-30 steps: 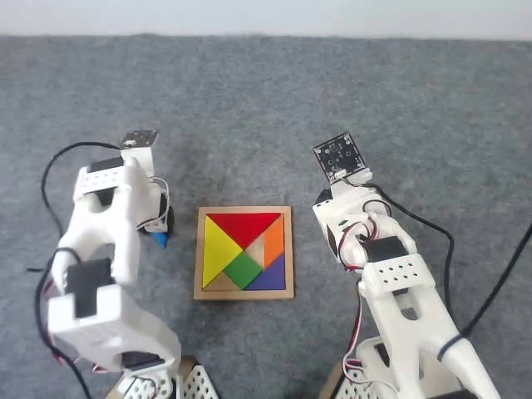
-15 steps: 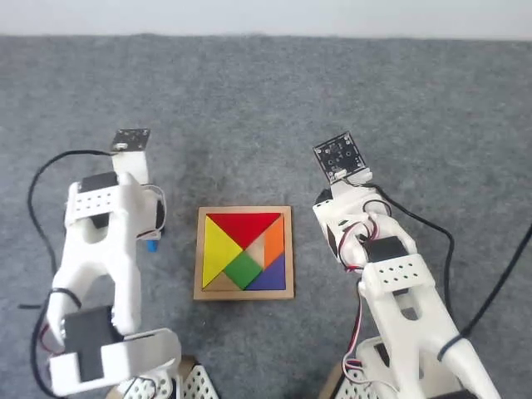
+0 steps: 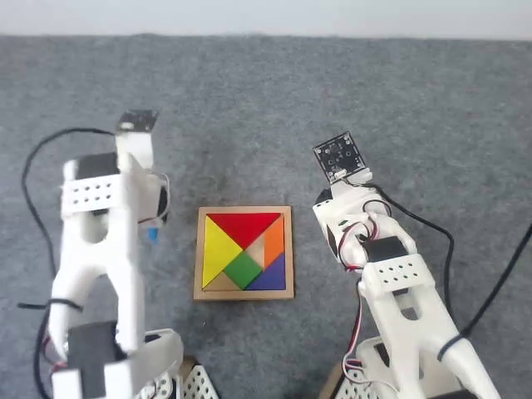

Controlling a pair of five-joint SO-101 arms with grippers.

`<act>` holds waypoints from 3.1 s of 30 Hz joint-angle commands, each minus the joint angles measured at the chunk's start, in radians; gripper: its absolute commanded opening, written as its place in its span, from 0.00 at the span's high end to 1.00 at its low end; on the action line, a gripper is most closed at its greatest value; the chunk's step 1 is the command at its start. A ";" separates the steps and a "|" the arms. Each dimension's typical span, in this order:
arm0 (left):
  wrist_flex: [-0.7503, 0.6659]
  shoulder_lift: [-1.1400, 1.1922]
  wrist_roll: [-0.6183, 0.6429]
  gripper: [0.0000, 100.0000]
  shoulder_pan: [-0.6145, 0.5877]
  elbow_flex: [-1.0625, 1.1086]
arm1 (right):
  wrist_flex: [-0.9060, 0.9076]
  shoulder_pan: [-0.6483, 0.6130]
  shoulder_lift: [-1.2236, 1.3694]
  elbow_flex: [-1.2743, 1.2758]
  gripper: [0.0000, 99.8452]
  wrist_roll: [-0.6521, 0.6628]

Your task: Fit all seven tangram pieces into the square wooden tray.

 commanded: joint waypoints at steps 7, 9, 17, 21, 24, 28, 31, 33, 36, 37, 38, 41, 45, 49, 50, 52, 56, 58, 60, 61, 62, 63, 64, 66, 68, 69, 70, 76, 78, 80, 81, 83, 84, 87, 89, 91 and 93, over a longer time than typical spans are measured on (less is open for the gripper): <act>-0.006 -0.031 0.219 0.97 0.316 -0.036 | -0.001 0.002 -0.048 -0.015 0.99 0.011; -0.086 0.000 0.245 0.97 0.381 0.002 | -0.001 0.004 -0.048 -0.015 0.99 0.011; -0.235 0.126 0.399 0.97 0.499 0.042 | -0.002 0.002 -0.048 -0.015 0.99 0.011; -0.316 0.184 0.473 0.97 0.574 0.062 | -0.004 0.001 -0.048 -0.015 0.99 0.011; -0.381 0.204 0.505 0.97 0.664 0.090 | -0.004 0.002 -0.048 -0.015 0.99 0.011; -0.381 0.206 0.499 0.97 0.713 0.093 | -0.005 0.004 -0.048 -0.015 0.99 0.011; -0.381 0.216 0.497 0.97 0.717 0.093 | -0.005 0.004 -0.048 -0.015 0.99 0.011; -0.379 0.227 0.497 0.97 0.720 0.093 | -0.005 0.001 -0.048 -0.015 0.99 0.011; -0.377 0.252 0.497 0.97 0.717 0.093 | -0.005 -0.001 -0.048 -0.015 0.99 0.011; -0.368 0.258 0.496 0.97 0.715 0.093 | -0.005 -0.001 -0.048 -0.015 0.99 0.011; -0.351 0.261 0.496 0.97 0.713 0.088 | -0.005 -0.001 -0.048 -0.015 0.99 0.011; -0.325 0.261 0.476 0.97 0.713 0.085 | -0.005 -0.001 -0.048 -0.015 0.99 0.011; -0.322 0.261 0.414 0.94 0.712 0.085 | -0.005 -0.002 -0.048 -0.015 0.99 0.011; -0.284 0.261 0.411 0.83 0.710 0.073 | -0.005 -0.002 -0.048 -0.015 0.99 0.011; -0.270 0.261 0.411 0.81 0.709 0.067 | -0.005 -0.002 -0.048 -0.015 0.99 0.011; -0.235 0.261 0.411 0.79 0.683 0.047 | -0.004 -0.002 -0.048 -0.015 0.99 0.011; -0.184 0.261 0.408 0.79 0.606 0.010 | -0.002 -0.002 -0.048 -0.015 0.99 0.011; -0.161 0.261 0.384 0.79 0.586 -0.005 | -0.002 -0.002 -0.048 -0.015 0.99 0.011; -0.138 0.249 0.351 0.79 0.586 -0.018 | -0.002 -0.002 -0.048 -0.015 0.99 0.011; -0.135 0.229 0.348 0.79 0.585 -0.016 | -0.004 -0.002 -0.048 -0.015 0.99 0.011; -0.132 0.198 0.345 0.79 0.583 -0.015 | -0.007 -0.001 -0.048 -0.015 0.99 0.011; -0.130 0.160 0.344 0.79 0.582 -0.007 | -0.008 0.002 -0.048 -0.015 0.99 0.011; -0.133 0.114 0.342 0.79 0.582 0.008 | -0.010 0.004 -0.048 -0.015 0.99 0.011; -0.153 -0.006 0.342 0.79 0.578 0.059 | -0.008 -0.001 -0.048 -0.015 0.99 0.011; -0.199 -0.144 0.342 0.79 0.540 0.131 | -0.004 -0.004 -0.048 -0.017 0.99 0.009; -0.233 -0.218 0.342 0.79 0.509 0.174 | -0.002 -0.005 -0.048 -0.021 0.99 0.009; -0.267 -0.292 0.342 0.79 0.466 0.216 | 0.002 -0.012 -0.041 -0.034 0.99 0.009; -0.555 -0.678 0.354 0.79 0.141 0.486 | 0.140 -0.127 -0.036 -0.124 0.99 0.003; -0.684 -0.736 0.379 0.79 0.063 0.584 | 0.162 -0.199 -0.035 -0.146 0.99 0.006; -0.802 -0.749 0.427 0.79 0.020 0.651 | 0.166 -0.263 -0.033 -0.160 0.99 0.006; -0.848 -0.749 0.446 0.79 0.002 0.673 | 0.166 -0.291 -0.031 -0.164 0.99 0.008; -0.916 -0.729 0.491 0.79 -0.040 0.693 | 0.166 -0.335 -0.005 -0.180 0.99 0.005; -0.942 -0.710 0.512 0.79 -0.068 0.693 | 0.166 -0.352 0.024 -0.192 0.99 0.003; -0.996 -0.629 0.565 0.79 -0.141 0.671 | 0.166 -0.374 0.160 -0.244 0.99 0.002; -1.008 -0.546 0.574 0.79 -0.169 0.634 | 0.173 -0.371 0.265 -0.295 0.99 0.002; -1.008 -0.448 0.574 0.79 -0.173 0.584 | 0.174 -0.352 0.343 -0.334 0.99 0.003; -1.008 -0.342 0.574 0.79 -0.176 0.527 | 0.174 -0.317 0.367 -0.354 0.99 0.003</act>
